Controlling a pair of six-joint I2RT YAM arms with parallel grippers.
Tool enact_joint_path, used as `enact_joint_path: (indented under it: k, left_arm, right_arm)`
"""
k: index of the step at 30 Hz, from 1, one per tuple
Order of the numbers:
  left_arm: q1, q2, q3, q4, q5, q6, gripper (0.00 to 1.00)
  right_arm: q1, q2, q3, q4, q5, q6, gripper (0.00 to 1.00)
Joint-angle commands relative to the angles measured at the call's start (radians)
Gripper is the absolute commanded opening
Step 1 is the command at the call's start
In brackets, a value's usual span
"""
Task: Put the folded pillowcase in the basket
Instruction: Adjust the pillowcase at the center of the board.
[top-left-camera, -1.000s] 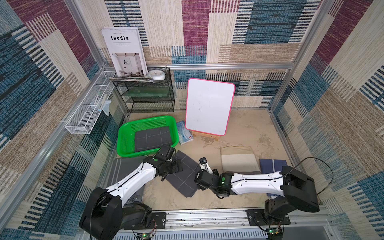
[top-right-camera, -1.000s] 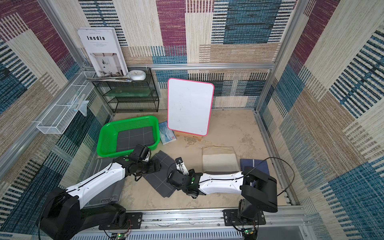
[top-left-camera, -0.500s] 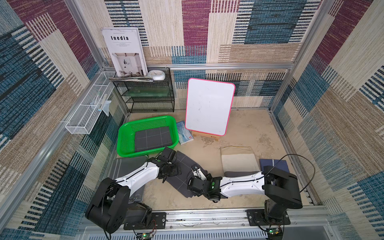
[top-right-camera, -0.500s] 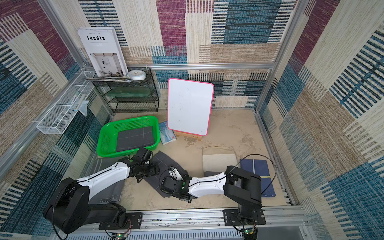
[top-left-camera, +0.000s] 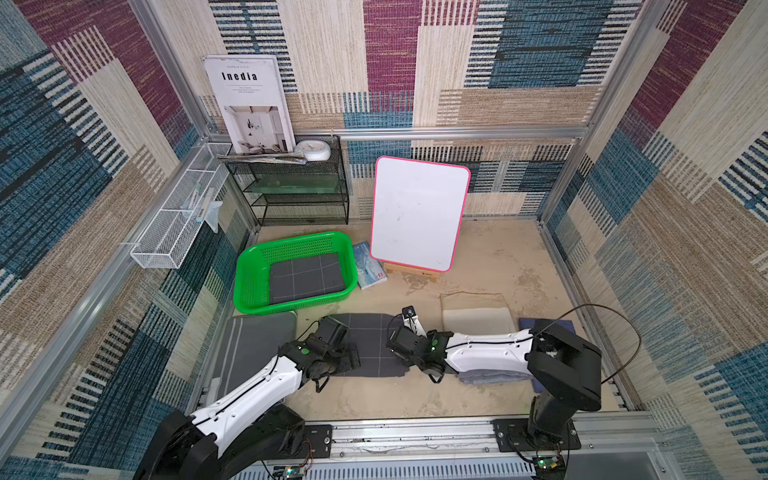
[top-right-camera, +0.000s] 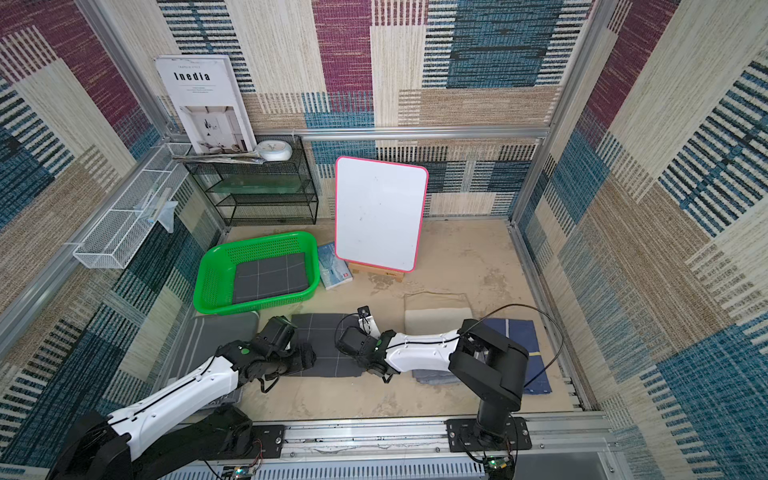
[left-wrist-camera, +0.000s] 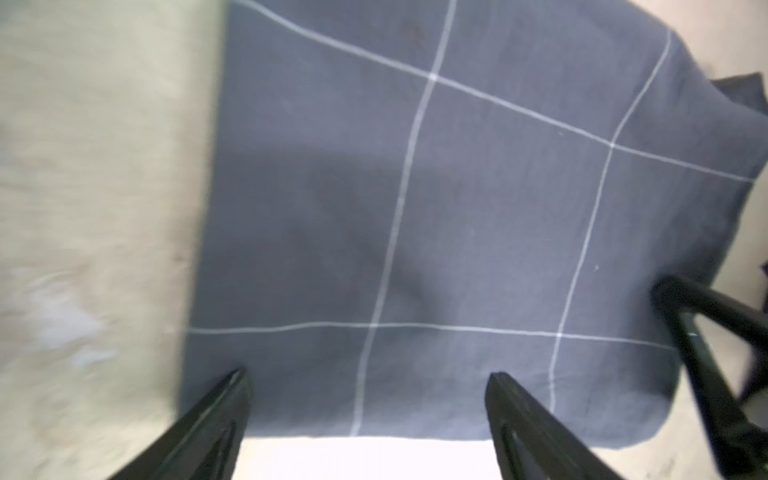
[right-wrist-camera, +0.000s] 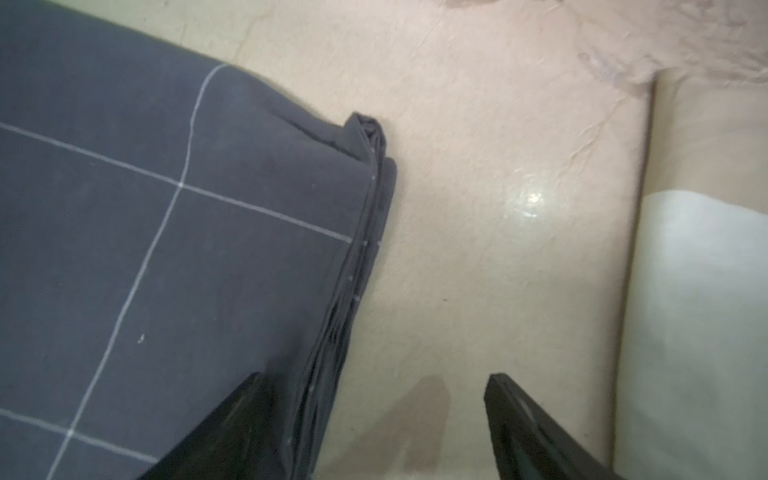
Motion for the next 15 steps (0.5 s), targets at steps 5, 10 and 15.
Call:
enact_joint_path:
  k: [5,10,15]
  left_arm:
    - [0.007,0.040,0.116,-0.077,-0.187,0.079,0.96]
    - [0.042,0.198,0.166,-0.004,-0.137,0.116,0.93]
    - [0.044,0.335,0.195,0.028,-0.096,0.132,0.88]
  right_arm:
    - [0.065,-0.046,0.014,0.006,-0.015,-0.005,0.83]
    - [0.098,-0.011,0.019,-0.017,-0.015,0.045,0.83]
    - [0.099,0.013,-0.010,0.020,-0.088,0.055,0.83]
